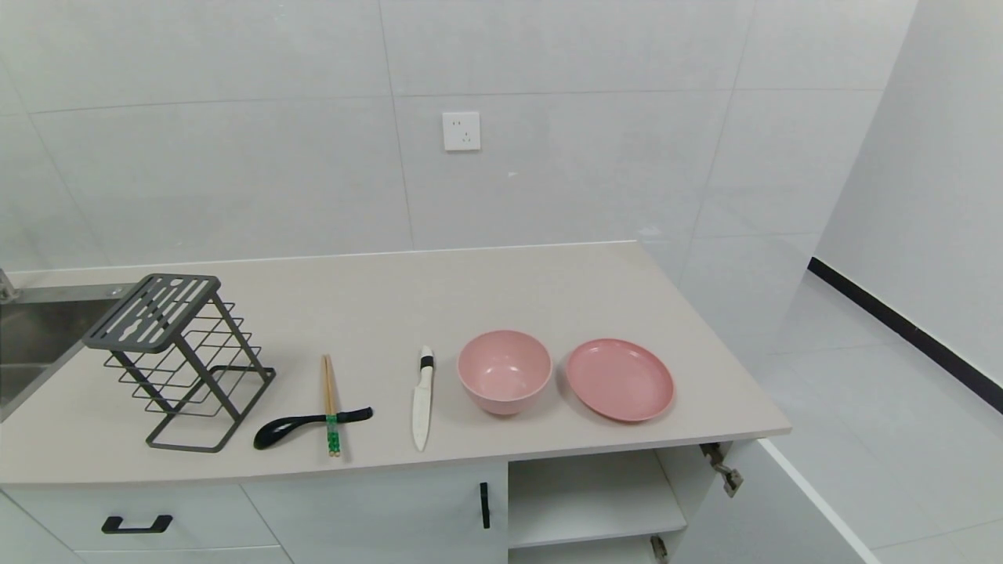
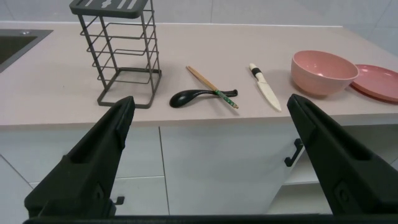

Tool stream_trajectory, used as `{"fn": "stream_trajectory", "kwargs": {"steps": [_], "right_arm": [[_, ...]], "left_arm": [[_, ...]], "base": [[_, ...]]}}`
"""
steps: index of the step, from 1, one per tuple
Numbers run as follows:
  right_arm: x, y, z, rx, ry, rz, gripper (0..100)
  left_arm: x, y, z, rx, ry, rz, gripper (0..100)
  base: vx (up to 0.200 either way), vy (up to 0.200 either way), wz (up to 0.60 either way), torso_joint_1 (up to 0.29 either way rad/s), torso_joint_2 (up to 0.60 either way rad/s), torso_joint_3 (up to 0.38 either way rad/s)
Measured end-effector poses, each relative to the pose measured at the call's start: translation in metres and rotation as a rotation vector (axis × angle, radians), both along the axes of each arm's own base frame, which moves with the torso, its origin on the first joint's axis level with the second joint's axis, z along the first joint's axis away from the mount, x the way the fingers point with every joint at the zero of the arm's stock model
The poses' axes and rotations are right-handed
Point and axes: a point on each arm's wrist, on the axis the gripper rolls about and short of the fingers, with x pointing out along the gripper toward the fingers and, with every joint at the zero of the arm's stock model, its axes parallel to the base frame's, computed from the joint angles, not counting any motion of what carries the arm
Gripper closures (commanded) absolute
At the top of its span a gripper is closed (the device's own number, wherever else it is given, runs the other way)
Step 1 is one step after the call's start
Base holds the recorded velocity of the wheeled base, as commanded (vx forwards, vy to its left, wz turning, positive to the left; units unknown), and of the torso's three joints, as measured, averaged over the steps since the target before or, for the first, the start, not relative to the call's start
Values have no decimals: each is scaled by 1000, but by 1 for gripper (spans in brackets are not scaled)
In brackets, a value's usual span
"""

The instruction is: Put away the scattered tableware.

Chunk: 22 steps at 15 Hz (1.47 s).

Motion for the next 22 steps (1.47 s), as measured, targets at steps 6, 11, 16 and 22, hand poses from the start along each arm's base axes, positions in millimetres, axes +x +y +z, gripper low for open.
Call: {"fn": "stream_trajectory", "kwargs": {"steps": [6, 11, 16, 22], "right_arm": [[-4, 4, 23, 15, -221, 167, 0], [7, 8, 34, 54, -9, 366, 0], [41, 9, 48, 32, 185, 434, 0], [96, 16, 38, 30, 377, 488, 0]], "left_arm": [[0, 0, 0, 0, 0, -1, 0], [0, 0, 0, 3, 0, -1, 0], [0, 0, 0, 2, 0, -1, 0], [0, 0, 0, 0, 0, -1, 0]], "base": [[0, 0, 0, 0, 0, 0], [0, 0, 0, 0, 0, 0], [0, 0, 0, 0, 0, 0], [0, 0, 0, 0, 0, 0]]}}
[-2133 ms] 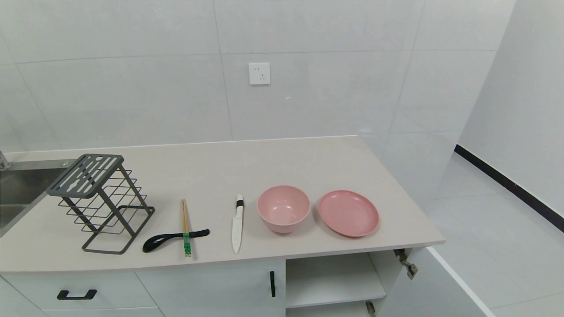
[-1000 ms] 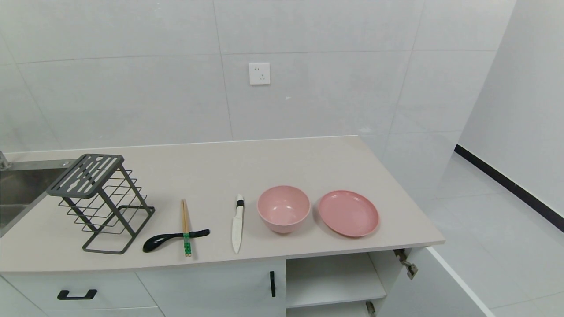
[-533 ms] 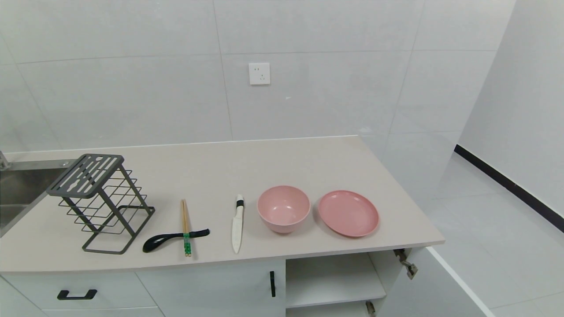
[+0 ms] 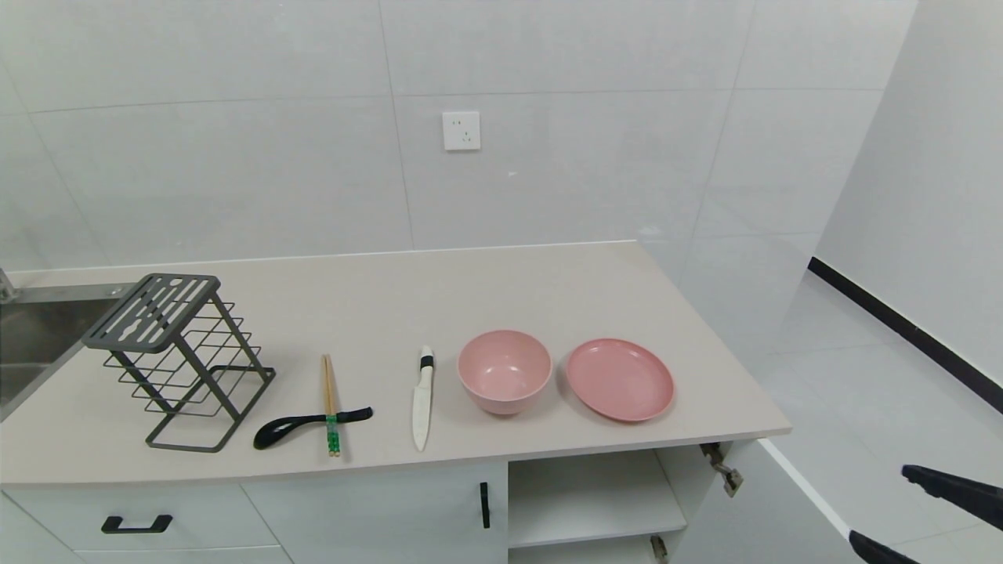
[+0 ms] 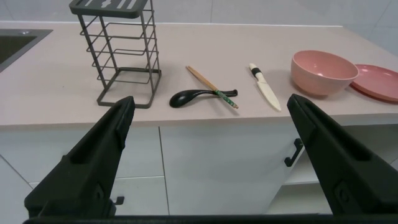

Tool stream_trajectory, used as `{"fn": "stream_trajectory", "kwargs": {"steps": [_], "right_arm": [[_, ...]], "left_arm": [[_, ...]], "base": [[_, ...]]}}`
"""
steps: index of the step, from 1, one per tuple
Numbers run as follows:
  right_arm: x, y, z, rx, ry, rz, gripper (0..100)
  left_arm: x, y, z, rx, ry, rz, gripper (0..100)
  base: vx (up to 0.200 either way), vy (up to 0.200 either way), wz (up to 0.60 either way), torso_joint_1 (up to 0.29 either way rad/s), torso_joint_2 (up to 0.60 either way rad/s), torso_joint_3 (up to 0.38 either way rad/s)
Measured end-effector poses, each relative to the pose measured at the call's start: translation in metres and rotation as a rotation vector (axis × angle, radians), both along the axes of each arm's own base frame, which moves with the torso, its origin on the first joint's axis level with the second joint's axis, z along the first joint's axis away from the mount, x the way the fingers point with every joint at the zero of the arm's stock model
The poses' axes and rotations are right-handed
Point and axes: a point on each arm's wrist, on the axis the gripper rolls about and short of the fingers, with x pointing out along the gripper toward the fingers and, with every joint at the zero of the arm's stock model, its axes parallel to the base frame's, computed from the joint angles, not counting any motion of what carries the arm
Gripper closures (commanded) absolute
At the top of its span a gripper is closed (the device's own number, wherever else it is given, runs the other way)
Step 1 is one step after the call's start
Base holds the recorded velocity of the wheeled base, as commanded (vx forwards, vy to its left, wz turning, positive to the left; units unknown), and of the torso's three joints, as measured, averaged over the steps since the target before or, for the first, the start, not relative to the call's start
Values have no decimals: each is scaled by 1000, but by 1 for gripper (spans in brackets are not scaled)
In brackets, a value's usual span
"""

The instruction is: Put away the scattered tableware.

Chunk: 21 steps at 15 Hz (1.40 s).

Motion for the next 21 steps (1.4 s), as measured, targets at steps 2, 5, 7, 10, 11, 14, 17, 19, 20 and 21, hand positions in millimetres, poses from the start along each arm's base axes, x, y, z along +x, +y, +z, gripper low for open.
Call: {"fn": "stream_trajectory", "kwargs": {"steps": [2, 5, 7, 10, 11, 14, 17, 19, 20, 21], "right_arm": [[20, 3, -7, -9, 50, 6, 0], [45, 6, -18, -18, 98, 11, 0], [60, 8, -26, -24, 129, 13, 0], [81, 11, -34, -27, 111, 19, 0], [88, 12, -37, -28, 105, 19, 0], [103, 15, -47, -29, 94, 20, 0], [114, 19, -56, -27, 115, 29, 0], [123, 21, -60, -27, 122, 33, 0], [129, 22, -61, -28, 121, 35, 0], [133, 23, -63, -27, 121, 34, 0]], "left_arm": [[0, 0, 0, 0, 0, 0, 0], [0, 0, 0, -1, 0, 0, 0], [0, 0, 0, -1, 0, 0, 0], [0, 0, 0, -1, 0, 0, 0], [0, 0, 0, -1, 0, 0, 0], [0, 0, 0, -1, 0, 0, 0], [0, 0, 0, -1, 0, 0, 0], [0, 0, 0, -1, 0, 0, 0], [0, 0, 0, -1, 0, 0, 0], [0, 0, 0, -1, 0, 0, 0]], "base": [[0, 0, 0, 0, 0, 0], [0, 0, 0, 0, 0, 0], [0, 0, 0, 0, 0, 0], [0, 0, 0, 0, 0, 0], [0, 0, 0, 0, 0, 0], [0, 0, 0, 0, 0, 0], [0, 0, 0, 0, 0, 0], [0, 0, 0, 0, 0, 0], [0, 0, 0, 0, 0, 0], [0, 0, 0, 0, 0, 0]]}}
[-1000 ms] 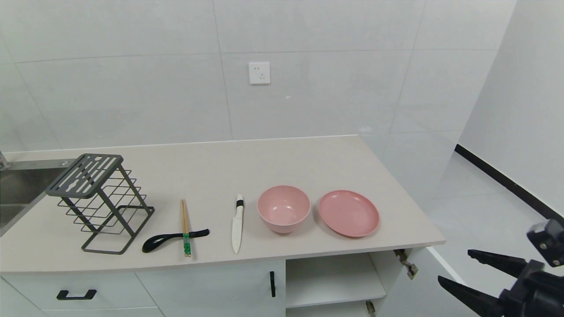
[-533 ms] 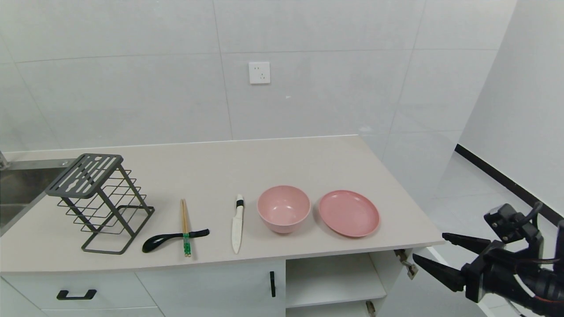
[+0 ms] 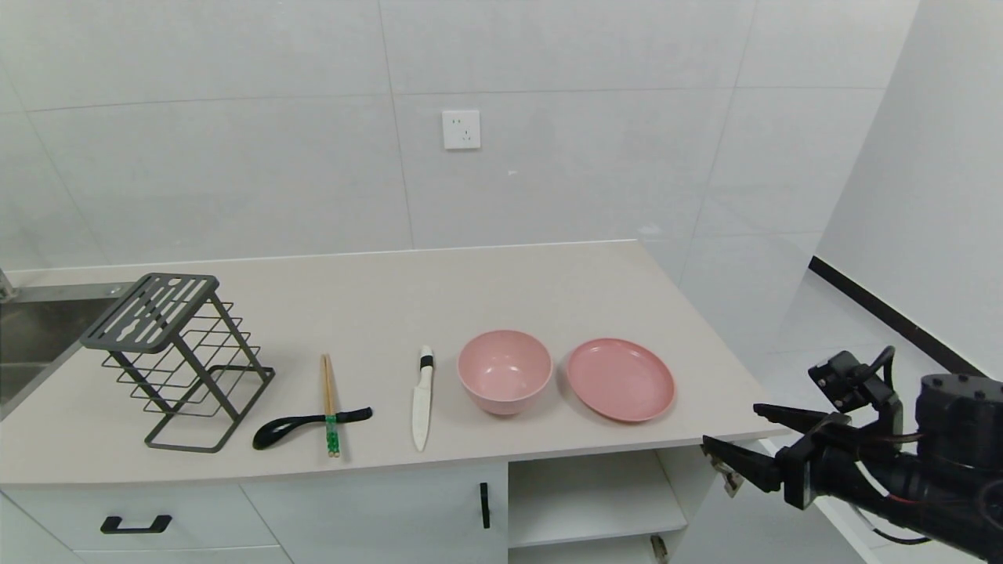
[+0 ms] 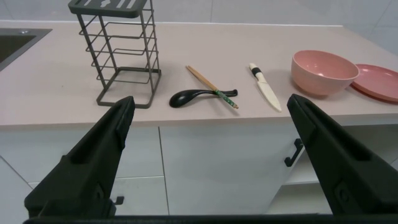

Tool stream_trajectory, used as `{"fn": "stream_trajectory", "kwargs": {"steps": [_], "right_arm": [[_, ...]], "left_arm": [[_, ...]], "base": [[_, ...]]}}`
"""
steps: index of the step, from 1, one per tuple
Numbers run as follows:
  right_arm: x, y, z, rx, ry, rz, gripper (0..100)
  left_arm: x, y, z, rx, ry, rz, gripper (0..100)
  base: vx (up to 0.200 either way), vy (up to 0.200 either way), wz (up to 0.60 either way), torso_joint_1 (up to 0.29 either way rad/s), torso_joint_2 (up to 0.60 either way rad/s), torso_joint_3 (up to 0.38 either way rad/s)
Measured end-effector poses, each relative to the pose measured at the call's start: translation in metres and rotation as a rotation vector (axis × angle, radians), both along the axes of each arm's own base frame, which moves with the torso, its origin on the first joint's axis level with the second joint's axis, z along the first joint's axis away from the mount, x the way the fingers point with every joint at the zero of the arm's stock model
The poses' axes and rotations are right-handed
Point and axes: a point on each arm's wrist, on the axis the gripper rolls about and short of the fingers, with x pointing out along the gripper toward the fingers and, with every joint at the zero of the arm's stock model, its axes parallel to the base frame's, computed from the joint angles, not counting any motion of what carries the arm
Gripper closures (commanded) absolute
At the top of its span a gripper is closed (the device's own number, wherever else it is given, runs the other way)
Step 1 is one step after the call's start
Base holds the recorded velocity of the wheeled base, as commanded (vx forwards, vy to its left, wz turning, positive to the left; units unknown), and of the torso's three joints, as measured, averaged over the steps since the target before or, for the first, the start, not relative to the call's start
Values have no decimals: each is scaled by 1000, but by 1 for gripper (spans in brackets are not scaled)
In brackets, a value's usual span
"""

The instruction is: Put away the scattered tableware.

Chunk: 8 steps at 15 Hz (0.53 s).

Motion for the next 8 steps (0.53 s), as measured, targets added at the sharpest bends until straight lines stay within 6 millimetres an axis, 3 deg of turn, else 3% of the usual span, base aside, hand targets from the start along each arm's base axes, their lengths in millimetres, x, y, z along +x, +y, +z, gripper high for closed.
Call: {"fn": "stream_trajectory", "kwargs": {"steps": [3, 8], "right_arm": [[16, 3, -2, 2, -15, 0, 0], [60, 7, 13, 11, -131, -88, 0]], "left_arm": [[0, 0, 0, 0, 0, 0, 0], [0, 0, 0, 0, 0, 0, 0]], "base": [[0, 0, 0, 0, 0, 0], [0, 0, 0, 0, 0, 0]]}}
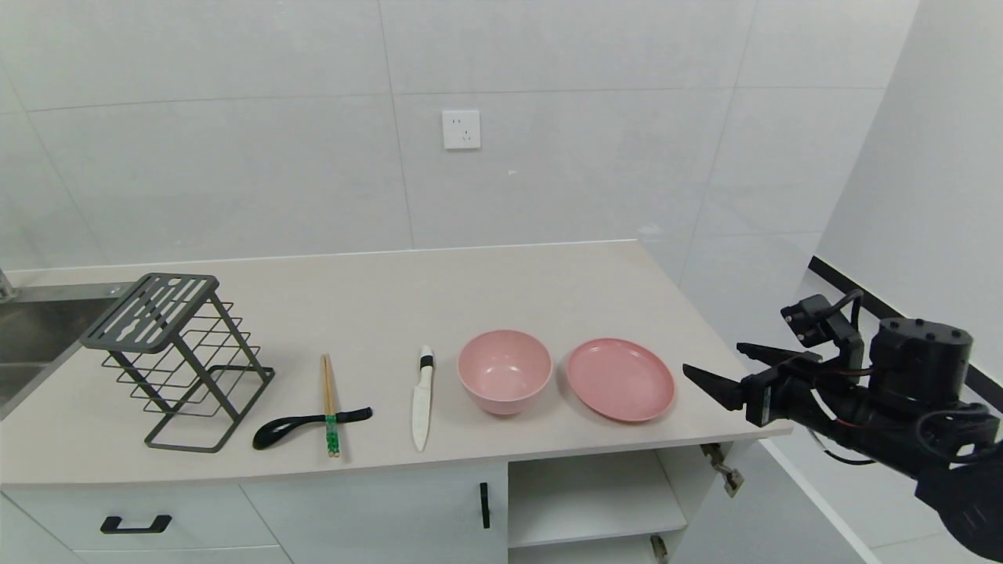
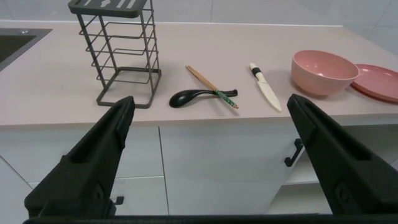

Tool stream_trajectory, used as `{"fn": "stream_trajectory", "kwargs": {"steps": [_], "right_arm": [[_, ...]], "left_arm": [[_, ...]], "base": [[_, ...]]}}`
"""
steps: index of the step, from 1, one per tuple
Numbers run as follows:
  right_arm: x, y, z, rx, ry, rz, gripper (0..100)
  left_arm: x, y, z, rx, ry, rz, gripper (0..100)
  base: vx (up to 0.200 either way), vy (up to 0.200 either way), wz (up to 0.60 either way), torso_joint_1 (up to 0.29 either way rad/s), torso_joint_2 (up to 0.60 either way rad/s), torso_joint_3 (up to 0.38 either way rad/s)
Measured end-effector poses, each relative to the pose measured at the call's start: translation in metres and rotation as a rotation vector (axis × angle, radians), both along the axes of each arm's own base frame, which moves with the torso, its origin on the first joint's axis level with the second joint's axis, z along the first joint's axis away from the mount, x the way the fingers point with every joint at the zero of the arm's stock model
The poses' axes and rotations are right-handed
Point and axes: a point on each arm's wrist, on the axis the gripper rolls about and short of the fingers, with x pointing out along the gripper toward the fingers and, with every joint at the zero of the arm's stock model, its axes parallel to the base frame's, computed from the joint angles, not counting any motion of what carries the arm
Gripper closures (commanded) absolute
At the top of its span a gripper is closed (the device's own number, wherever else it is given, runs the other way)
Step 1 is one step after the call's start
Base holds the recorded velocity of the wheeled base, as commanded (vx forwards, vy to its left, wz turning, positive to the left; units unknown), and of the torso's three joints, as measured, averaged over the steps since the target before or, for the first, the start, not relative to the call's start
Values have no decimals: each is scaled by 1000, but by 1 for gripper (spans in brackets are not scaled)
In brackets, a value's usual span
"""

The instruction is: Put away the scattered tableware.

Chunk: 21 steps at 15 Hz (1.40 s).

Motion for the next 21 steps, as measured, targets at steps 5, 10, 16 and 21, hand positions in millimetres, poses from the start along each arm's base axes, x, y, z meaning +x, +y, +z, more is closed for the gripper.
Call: {"fn": "stream_trajectory", "kwargs": {"steps": [5, 10, 16, 21], "right_arm": [[39, 3, -7, 50, 134, -81, 0], [60, 7, -25, 32, 152, -78, 0], [65, 10, -57, 1, 217, -81, 0], [75, 15, -78, -23, 216, -117, 0]], "left_arm": [[0, 0, 0, 0, 0, 0, 0], [0, 0, 0, 0, 0, 0, 0], [0, 0, 0, 0, 0, 0, 0], [0, 0, 0, 0, 0, 0, 0]], "base": [[0, 0, 0, 0, 0, 0], [0, 0, 0, 0, 0, 0], [0, 0, 0, 0, 0, 0], [0, 0, 0, 0, 0, 0]]}}
